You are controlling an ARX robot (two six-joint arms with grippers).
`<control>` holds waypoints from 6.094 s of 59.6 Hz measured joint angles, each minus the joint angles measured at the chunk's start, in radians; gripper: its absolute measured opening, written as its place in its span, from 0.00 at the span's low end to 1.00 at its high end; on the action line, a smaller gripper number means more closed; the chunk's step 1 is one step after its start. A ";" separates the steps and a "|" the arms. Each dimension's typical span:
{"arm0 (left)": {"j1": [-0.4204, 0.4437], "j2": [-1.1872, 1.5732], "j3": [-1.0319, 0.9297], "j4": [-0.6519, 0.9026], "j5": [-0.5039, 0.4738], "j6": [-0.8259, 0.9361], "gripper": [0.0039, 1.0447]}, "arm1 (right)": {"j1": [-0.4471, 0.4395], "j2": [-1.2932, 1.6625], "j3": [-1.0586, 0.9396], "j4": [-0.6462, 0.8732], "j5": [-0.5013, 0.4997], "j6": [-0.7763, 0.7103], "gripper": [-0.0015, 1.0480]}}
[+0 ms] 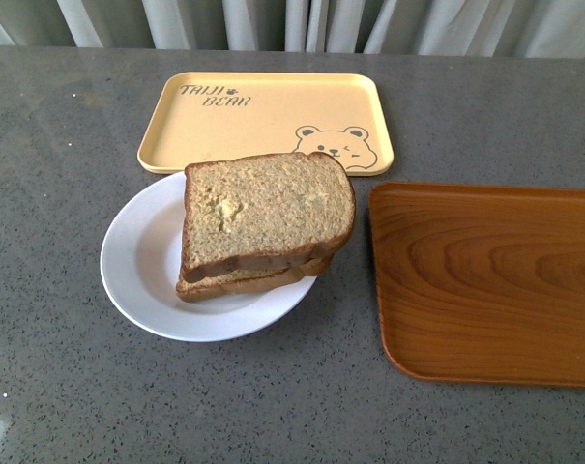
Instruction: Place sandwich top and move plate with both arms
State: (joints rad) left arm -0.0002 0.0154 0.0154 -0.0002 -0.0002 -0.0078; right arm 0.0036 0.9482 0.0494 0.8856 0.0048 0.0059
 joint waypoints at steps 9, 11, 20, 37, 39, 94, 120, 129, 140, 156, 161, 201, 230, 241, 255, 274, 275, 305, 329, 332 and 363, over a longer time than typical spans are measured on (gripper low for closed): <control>0.000 0.000 0.000 0.000 0.000 0.000 0.92 | 0.000 -0.105 -0.022 -0.087 -0.005 0.000 0.02; 0.000 0.000 0.000 0.000 0.000 0.000 0.92 | -0.001 -0.129 -0.026 -0.108 -0.005 0.000 0.02; 0.000 0.000 0.000 0.000 0.000 0.000 0.92 | -0.002 -0.259 -0.026 -0.219 -0.005 0.000 0.02; 0.000 0.000 0.000 0.000 0.000 0.000 0.92 | -0.002 -0.433 -0.027 -0.378 -0.005 0.000 0.02; 0.000 0.000 0.000 0.000 0.000 0.000 0.92 | -0.002 -0.457 -0.027 -0.401 -0.005 0.000 0.02; 0.000 0.000 0.000 0.000 0.000 0.000 0.92 | -0.002 -0.790 -0.027 -0.728 -0.005 0.000 0.02; 0.000 0.000 0.000 0.000 0.000 0.000 0.92 | -0.002 -0.942 -0.027 -0.884 -0.005 -0.002 0.07; 0.000 0.000 0.000 0.000 0.000 0.000 0.92 | -0.002 -0.942 -0.027 -0.884 -0.005 -0.002 0.32; 0.063 0.072 0.054 -0.149 0.194 -0.077 0.92 | -0.002 -0.942 -0.027 -0.884 -0.004 -0.002 0.69; 0.341 0.556 0.133 -0.064 0.760 -0.159 0.92 | -0.002 -0.943 -0.027 -0.884 -0.005 -0.002 0.91; 0.381 0.711 0.163 0.036 0.846 -0.117 0.92 | -0.002 -0.943 -0.027 -0.884 -0.005 -0.002 0.91; 0.366 1.547 0.411 0.359 1.158 0.068 0.92 | -0.002 -0.943 -0.027 -0.884 -0.005 -0.002 0.91; 0.365 1.828 0.600 0.329 1.129 0.052 0.92 | -0.002 -0.943 -0.027 -0.884 -0.005 -0.002 0.91; 0.359 1.930 0.645 0.404 1.105 -0.042 0.92 | -0.002 -0.943 -0.027 -0.884 -0.005 -0.002 0.91; 0.328 1.999 0.683 0.423 1.073 -0.103 0.92 | -0.002 -0.943 -0.027 -0.884 -0.005 -0.002 0.91; 0.257 2.055 0.711 0.489 1.029 -0.205 0.92 | -0.002 -0.943 -0.027 -0.884 -0.005 -0.002 0.91; 0.254 2.060 0.711 0.494 1.028 -0.212 0.92 | -0.002 -0.943 -0.027 -0.884 -0.005 -0.002 0.91; 0.168 2.100 0.724 0.609 0.995 -0.354 0.92 | -0.002 -0.943 -0.027 -0.884 -0.005 -0.002 0.91; 0.110 2.145 0.729 0.622 0.972 -0.396 0.92 | -0.002 -0.943 -0.027 -0.884 -0.005 -0.002 0.91; 0.105 2.150 0.732 0.631 0.971 -0.409 0.92 | -0.002 -0.943 -0.027 -0.884 -0.005 -0.002 0.91; 0.083 2.181 0.758 0.675 0.975 -0.488 0.92 | -0.002 -0.943 -0.027 -0.884 -0.005 -0.002 0.91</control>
State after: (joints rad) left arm 0.0830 2.1960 0.7738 0.6746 0.9745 -0.4957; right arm 0.0017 0.0055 0.0223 0.0013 -0.0006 0.0036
